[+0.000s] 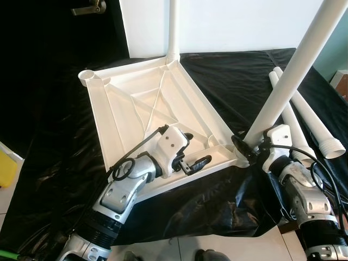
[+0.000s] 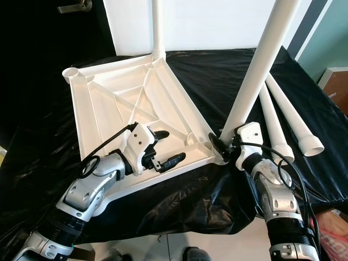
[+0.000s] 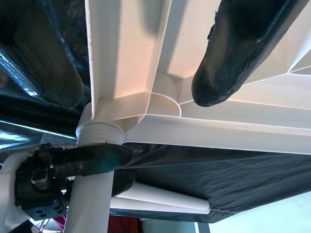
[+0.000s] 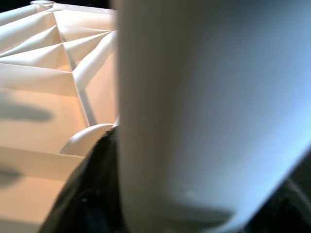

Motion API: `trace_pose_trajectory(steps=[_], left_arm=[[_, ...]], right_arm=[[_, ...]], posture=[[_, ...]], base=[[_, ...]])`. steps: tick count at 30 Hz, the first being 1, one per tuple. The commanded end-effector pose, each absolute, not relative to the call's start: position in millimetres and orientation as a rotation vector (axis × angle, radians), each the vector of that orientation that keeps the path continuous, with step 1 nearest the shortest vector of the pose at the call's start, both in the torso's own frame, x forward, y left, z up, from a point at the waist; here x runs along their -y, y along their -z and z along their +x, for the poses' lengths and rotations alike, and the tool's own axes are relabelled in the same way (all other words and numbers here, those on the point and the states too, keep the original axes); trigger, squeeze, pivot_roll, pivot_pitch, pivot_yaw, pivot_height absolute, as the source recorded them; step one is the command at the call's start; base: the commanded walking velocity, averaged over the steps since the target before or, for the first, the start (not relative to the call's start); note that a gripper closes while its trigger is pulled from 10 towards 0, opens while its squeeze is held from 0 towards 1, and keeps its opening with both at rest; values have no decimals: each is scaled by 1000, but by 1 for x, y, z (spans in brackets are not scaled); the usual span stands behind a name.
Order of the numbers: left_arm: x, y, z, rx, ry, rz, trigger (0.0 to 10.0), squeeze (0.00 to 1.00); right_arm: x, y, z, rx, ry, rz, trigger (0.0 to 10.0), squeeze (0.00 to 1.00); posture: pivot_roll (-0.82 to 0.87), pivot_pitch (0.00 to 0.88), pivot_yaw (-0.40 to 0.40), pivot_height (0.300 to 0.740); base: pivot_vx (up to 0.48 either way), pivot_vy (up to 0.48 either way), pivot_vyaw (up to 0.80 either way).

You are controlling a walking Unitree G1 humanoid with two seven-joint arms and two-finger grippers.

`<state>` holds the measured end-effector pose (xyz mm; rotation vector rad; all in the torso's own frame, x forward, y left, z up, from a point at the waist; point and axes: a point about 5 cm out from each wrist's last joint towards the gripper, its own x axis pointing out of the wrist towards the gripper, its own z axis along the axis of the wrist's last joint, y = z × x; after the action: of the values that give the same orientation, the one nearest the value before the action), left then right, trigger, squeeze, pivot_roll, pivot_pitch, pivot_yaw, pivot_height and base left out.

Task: Building children table

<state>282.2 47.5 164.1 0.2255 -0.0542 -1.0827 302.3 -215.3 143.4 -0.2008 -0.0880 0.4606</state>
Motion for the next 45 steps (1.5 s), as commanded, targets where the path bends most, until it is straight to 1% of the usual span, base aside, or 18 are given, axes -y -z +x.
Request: trace_pose_trajectory(steps=[1, 9, 10, 11, 12, 16, 22, 26, 27, 28, 29, 31, 33, 34, 35, 36, 38, 45], left_arm=[[-47, -163, 282, 45, 1096, 237, 10000, 0], [-48, -163, 281, 44, 1097, 236, 10000, 0], [-48, -163, 281, 43, 1098, 235, 10000, 0], [-48, -163, 281, 43, 1098, 235, 10000, 0], [-48, -163, 281, 43, 1099, 235, 10000, 0], [-47, -163, 281, 43, 1099, 234, 10000, 0], [-47, -163, 281, 43, 1098, 231, 10000, 0], [-47, -163, 281, 43, 1098, 230, 10000, 0], [-47, -163, 281, 42, 1097, 231, 10000, 0], [-47, -163, 281, 42, 1097, 231, 10000, 0], [-48, -163, 281, 42, 1095, 231, 10000, 0], [-48, -163, 281, 42, 1095, 231, 10000, 0], [-48, -163, 281, 42, 1092, 230, 10000, 0], [-48, -163, 281, 42, 1092, 230, 10000, 0], [-47, -163, 281, 44, 1090, 228, 10000, 0], [-47, -163, 281, 44, 1090, 228, 10000, 0], [-46, -163, 280, 46, 1090, 226, 10000, 0], [-46, -163, 280, 44, 1092, 229, 10000, 0]], right_arm=[[216, -134, 302, 49, -477, -206, 0, 0], [220, -126, 297, 28, -456, -169, 0, 0], [220, -124, 296, 26, -439, -161, 5882, 0], [220, -124, 296, 26, -439, -161, 5882, 0], [220, -122, 296, 24, -410, -146, 10000, 0], [218, -120, 295, 26, -352, -138, 10000, 0], [210, -119, 294, 22, -183, -104, 10000, 0], [209, -118, 293, 18, -154, -103, 10000, 0], [204, -114, 291, 2, -76, -74, 10000, 0], [204, -114, 291, 2, -76, -74, 10000, 0], [198, -110, 290, -18, 13, -58, 10000, 0], [198, -110, 290, -18, 13, -58, 10000, 0], [183, -103, 288, -49, 172, 3, 10000, 0], [183, -103, 288, -49, 172, 3, 10000, 0], [172, -102, 288, -52, 211, 33, 10000, 0], [172, -102, 288, -52, 211, 33, 10000, 0], [152, -104, 289, -46, 196, 87, 10000, 0], [150, -109, 288, -28, 163, 95, 10000, 0]], posture=[[-83, 111, 18, 740], [-88, 119, 23, 740], [-89, 121, 23, 740], [-89, 121, 23, 740], [-89, 122, 22, 740], [-90, 124, 21, 740], [-89, 126, 16, 740], [-89, 126, 16, 740], [-82, 127, 14, 740], [-82, 127, 14, 740], [-81, 128, 12, 740], [-81, 128, 12, 740], [-78, 126, 8, 740], [-78, 126, 8, 740], [-75, 125, 7, 740], [-75, 125, 7, 740], [-72, 126, 9, 740], [-74, 127, 6, 740]], base=[[0, 0, 0], [0, 0, 0], [0, 0, 0], [0, 0, 0], [0, 0, 0], [0, 0, 0], [0, 0, 0], [0, 0, 0], [0, 0, 0], [0, 0, 0], [0, 0, 0], [0, 0, 0], [0, 0, 0], [0, 0, 0], [0, 0, 0], [0, 0, 0], [0, 0, 0], [0, 0, 0]])
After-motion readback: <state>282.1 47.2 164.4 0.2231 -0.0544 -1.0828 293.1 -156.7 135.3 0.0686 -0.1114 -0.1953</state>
